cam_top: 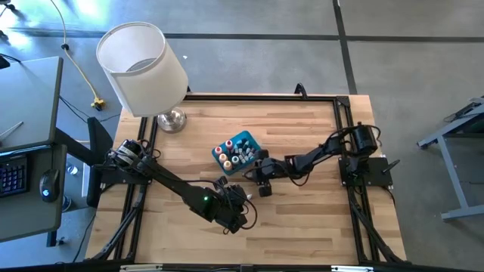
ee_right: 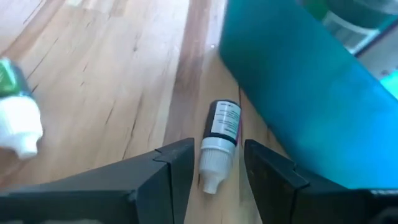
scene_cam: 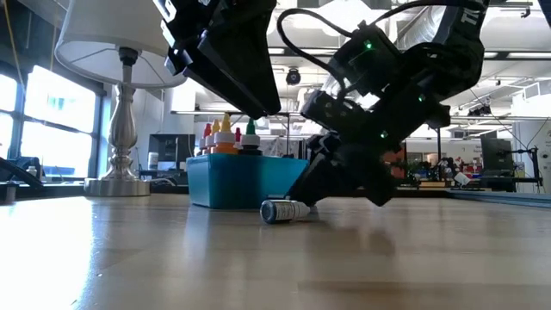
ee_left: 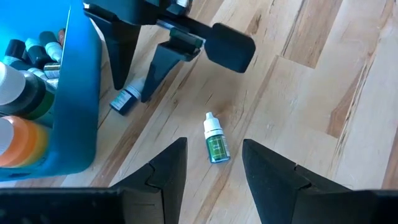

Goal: Pick & Place food coloring
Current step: Put the small red food coloring bottle into the bin

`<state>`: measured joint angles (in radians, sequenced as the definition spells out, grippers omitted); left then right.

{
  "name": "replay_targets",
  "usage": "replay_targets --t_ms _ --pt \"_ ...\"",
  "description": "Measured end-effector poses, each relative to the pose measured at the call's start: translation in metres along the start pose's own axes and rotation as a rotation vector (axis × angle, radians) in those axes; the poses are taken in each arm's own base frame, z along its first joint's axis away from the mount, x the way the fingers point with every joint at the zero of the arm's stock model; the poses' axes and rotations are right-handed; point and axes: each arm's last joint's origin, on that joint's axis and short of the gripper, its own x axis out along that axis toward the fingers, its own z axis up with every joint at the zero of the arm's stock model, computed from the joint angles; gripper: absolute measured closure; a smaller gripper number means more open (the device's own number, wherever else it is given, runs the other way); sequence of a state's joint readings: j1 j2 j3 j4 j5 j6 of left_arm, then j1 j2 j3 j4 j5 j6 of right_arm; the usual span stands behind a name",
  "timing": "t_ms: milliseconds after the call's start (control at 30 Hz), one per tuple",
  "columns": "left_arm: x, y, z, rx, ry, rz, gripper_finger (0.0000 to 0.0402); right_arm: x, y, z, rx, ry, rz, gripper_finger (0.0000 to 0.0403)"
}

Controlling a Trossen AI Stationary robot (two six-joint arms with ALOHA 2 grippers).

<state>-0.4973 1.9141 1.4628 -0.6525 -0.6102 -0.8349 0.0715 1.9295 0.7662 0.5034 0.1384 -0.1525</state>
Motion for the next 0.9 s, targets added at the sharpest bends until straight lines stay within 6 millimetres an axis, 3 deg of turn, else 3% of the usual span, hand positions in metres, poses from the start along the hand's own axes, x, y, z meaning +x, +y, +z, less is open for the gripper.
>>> replay_targets --t_ms 367,600,700,900 --pt "0.000 0.000 0.000 0.001 0.001 0.000 0.0250 0.000 0.000 0.000 0.029 0.000 0.013 0.0272" --pt "0.000 0.000 0.000 0.001 0.001 0.000 0.0250 -0.005 0.004 0.005 0.032 -0.010 0.001 0.0331" --pt "0.000 0.000 0.000 0.001 0.002 0.001 0.0250 -0.017 0.002 0.019 0.032 -0.062 -0.053 0.0348" --pt "0.000 0.000 0.000 0.001 0.002 0.000 0.0250 -0.053 -0.020 0.055 0.007 -0.206 -0.212 0.0339"
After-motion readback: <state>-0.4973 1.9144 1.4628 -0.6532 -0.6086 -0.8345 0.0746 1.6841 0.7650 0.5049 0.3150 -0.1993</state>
